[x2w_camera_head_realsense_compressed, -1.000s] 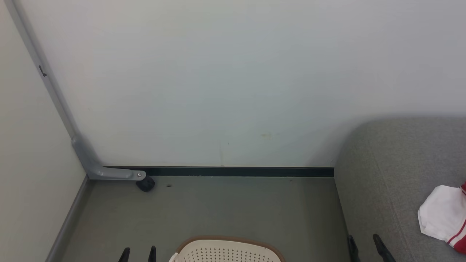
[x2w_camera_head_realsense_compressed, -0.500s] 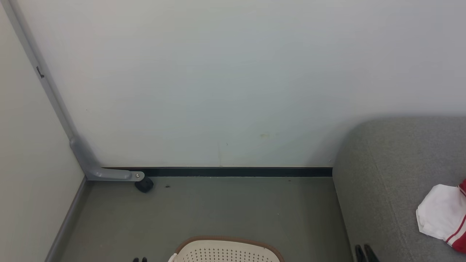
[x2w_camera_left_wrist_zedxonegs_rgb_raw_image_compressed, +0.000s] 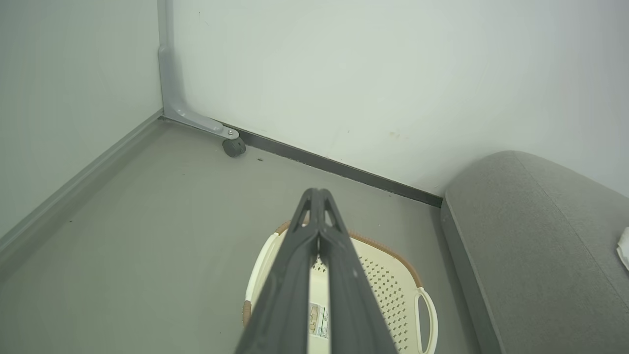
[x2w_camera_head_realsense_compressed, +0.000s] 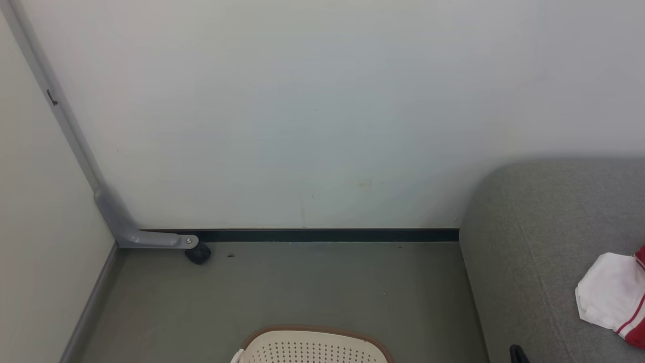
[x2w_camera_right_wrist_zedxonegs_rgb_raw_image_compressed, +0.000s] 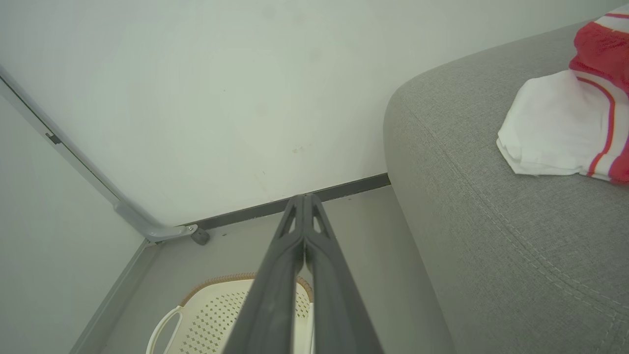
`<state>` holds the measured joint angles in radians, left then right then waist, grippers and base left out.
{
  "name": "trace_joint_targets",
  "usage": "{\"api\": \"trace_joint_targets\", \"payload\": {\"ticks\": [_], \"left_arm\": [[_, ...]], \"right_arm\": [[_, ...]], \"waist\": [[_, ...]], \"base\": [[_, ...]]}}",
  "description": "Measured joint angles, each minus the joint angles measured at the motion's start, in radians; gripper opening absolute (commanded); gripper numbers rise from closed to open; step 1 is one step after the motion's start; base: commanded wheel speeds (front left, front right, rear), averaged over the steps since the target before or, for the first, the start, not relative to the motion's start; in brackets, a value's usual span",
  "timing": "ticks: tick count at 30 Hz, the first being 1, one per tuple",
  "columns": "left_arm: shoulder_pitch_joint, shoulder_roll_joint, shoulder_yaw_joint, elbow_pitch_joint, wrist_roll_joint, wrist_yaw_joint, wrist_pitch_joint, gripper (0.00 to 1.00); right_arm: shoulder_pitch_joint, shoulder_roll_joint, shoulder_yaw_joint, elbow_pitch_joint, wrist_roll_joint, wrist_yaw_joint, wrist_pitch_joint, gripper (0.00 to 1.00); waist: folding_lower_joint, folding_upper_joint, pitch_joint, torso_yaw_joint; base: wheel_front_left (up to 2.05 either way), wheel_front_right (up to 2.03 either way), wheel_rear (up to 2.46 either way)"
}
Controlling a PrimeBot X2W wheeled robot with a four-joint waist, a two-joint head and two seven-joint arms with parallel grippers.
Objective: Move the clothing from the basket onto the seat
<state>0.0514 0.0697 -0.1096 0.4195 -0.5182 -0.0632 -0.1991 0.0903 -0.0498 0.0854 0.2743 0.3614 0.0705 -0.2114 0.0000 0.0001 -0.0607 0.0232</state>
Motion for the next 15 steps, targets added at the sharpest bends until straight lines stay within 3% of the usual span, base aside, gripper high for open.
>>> {"api": "trace_joint_targets", "payload": {"ticks": [15], "left_arm": [[-0.012,-0.006,0.037,-0.012,-0.197,-0.009,0.061,0.0]], "right_arm": [[-0.026,0.002,-0.042,0.009,0.244,0.009,0.069,0.0]], "waist": [[0.0001,0.0,0.011,-0.004]], "base": [[0.0,0.0,0.0]]}}
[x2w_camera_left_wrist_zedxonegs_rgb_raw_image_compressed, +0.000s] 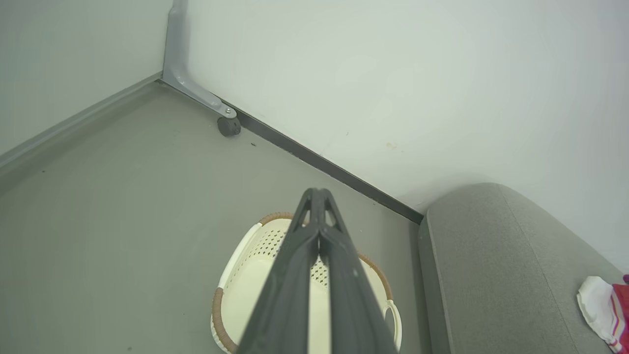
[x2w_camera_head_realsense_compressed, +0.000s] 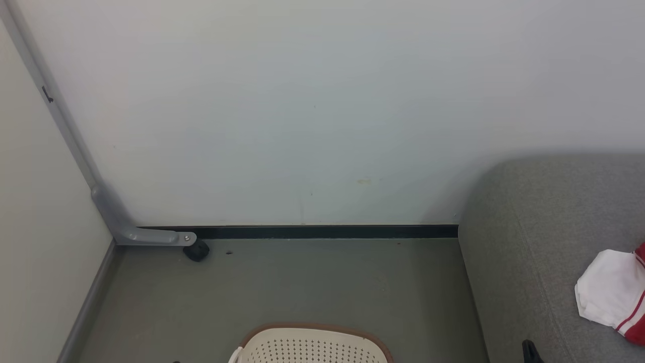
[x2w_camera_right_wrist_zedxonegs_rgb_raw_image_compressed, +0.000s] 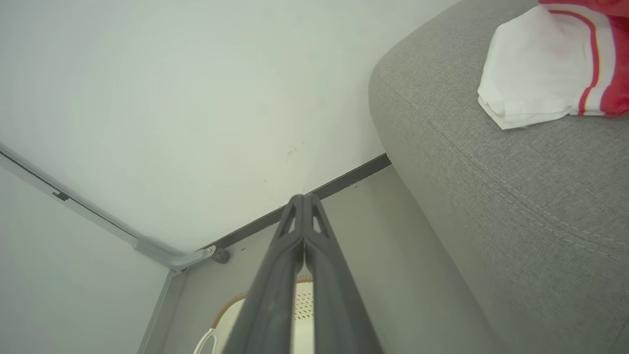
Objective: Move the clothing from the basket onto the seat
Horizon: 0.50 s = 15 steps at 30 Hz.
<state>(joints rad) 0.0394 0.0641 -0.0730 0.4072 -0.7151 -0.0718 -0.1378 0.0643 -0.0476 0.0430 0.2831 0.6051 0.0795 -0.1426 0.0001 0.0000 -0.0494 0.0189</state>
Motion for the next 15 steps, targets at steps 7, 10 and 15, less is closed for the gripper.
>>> {"api": "trace_joint_targets", "payload": {"ticks": [7,10,15], "left_arm": [[-0.016,-0.001,0.012,-0.009,-0.084,-0.008,0.022,0.0],[-0.016,-0.002,0.021,-0.013,-0.114,-0.009,0.033,0.0],[-0.019,-0.002,0.032,-0.023,-0.176,-0.009,0.053,0.0]], "right_arm": [[-0.017,0.001,-0.016,0.002,0.088,0.001,0.02,0.0],[-0.018,0.001,-0.024,0.003,0.127,0.001,0.032,0.0],[-0.03,0.001,-0.037,0.005,0.199,0.008,0.054,0.0]], "waist": [[0.0,0.0,0.004,-0.002],[0.0,0.0,0.007,-0.002],[0.0,0.0,0.01,-0.004]], "base": [[0.0,0.0,0.0],[0.0,0.0,0.0],[0.0,0.0,0.0]]}}
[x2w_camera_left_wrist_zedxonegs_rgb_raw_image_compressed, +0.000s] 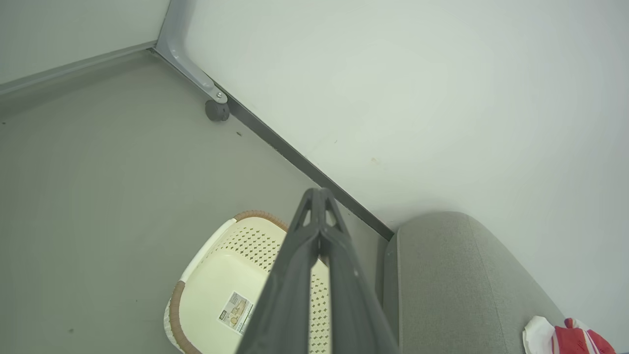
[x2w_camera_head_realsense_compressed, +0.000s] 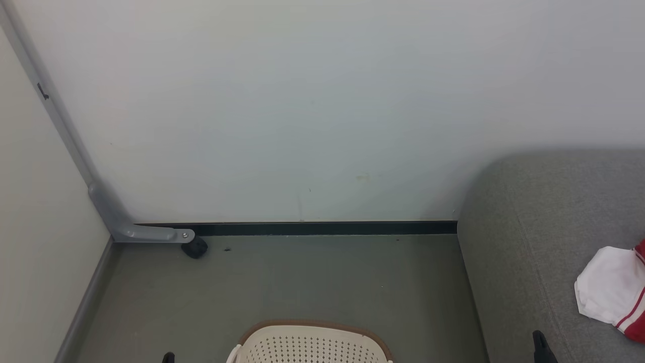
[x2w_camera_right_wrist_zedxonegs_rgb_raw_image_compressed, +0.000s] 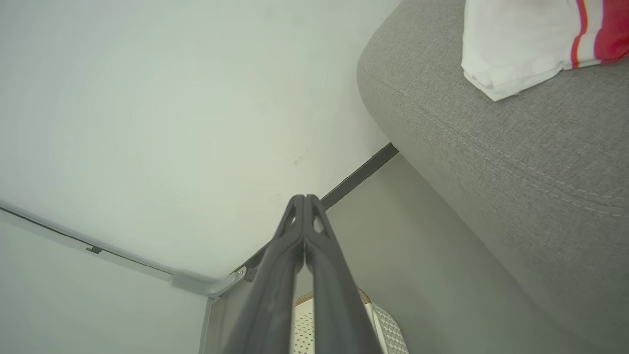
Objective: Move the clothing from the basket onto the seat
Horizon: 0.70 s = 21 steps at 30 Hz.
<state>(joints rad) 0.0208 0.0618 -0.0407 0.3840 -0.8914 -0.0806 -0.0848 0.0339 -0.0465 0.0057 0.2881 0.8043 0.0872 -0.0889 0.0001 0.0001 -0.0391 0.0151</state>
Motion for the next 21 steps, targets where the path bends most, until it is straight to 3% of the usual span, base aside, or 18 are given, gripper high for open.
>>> {"api": "trace_joint_targets", "payload": {"ticks": [21], "left_arm": [[-0.039,-0.006,0.047,-0.033,-0.258,-0.017,0.076,0.0]], "right_arm": [[-0.038,0.002,-0.055,0.004,0.296,0.01,0.076,0.0]], "waist": [[-0.0001,0.0,0.016,-0.006]], "base": [[0.0,0.0,0.0]]}}
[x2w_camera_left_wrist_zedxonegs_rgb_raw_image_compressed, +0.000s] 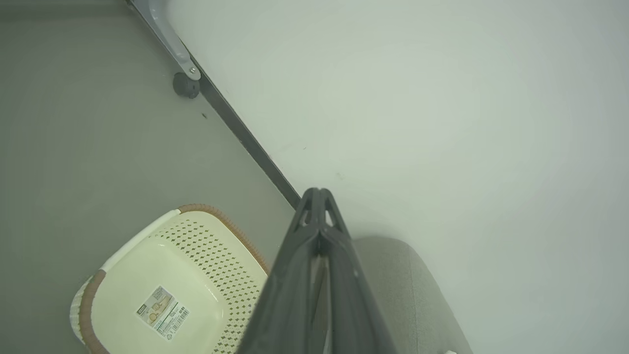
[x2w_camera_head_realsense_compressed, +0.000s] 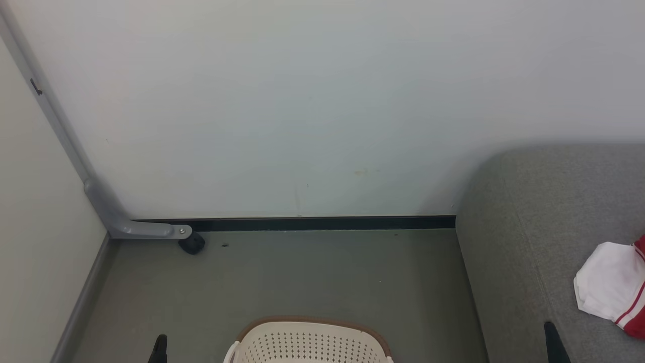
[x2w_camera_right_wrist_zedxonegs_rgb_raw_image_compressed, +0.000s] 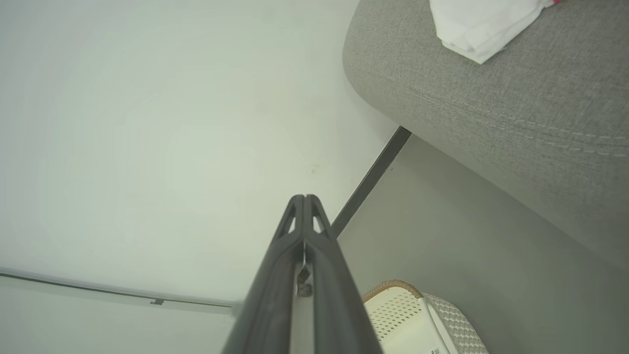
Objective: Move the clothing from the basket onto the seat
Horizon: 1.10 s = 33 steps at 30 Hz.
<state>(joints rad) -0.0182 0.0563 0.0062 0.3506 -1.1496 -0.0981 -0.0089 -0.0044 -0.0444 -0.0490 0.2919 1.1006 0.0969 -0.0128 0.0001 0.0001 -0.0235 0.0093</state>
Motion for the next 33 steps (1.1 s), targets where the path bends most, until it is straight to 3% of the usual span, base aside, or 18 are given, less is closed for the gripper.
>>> {"api": "trace_joint_targets", "payload": {"ticks": [33], "left_arm": [[-0.045,-0.012,0.078,-0.041,-0.417,-0.018,0.113,0.0]], "right_arm": [[-0.072,0.002,-0.082,0.007,0.464,0.018,0.119,0.0]], "waist": [[-0.0001,0.0,0.024,-0.009]], "base": [[0.0,0.0,0.0]]}}
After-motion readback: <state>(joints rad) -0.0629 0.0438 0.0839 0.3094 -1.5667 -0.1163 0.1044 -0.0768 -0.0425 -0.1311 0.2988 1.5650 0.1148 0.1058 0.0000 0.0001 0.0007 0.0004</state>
